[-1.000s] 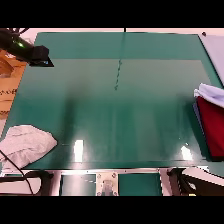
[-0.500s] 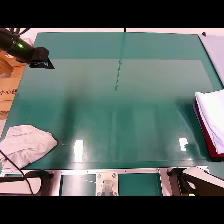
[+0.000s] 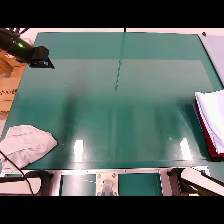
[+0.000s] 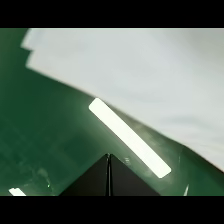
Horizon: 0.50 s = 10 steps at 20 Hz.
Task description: Fold the shirts.
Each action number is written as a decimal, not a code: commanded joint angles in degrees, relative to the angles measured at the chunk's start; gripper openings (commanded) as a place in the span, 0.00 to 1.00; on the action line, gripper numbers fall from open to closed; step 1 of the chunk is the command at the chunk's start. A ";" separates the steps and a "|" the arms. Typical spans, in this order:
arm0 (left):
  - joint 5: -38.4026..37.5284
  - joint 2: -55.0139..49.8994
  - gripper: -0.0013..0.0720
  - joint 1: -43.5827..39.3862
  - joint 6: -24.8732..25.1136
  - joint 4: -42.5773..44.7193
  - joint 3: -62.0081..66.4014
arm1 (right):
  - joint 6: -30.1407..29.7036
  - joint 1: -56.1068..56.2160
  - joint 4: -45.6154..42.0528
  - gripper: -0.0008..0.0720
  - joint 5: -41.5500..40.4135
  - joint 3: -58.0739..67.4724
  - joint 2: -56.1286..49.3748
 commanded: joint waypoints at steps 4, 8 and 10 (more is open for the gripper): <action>6.60 18.18 0.05 -0.04 -1.20 -0.20 -28.81 | -4.17 29.75 1.86 0.03 -8.44 -13.31 9.73; 10.49 29.90 0.05 -0.04 -1.11 -0.17 -50.36 | -3.63 44.13 1.88 0.03 -15.91 -29.51 19.10; 11.80 30.91 0.05 -0.04 -0.63 -0.15 -54.51 | -2.82 47.91 1.86 0.03 -17.73 -32.04 19.67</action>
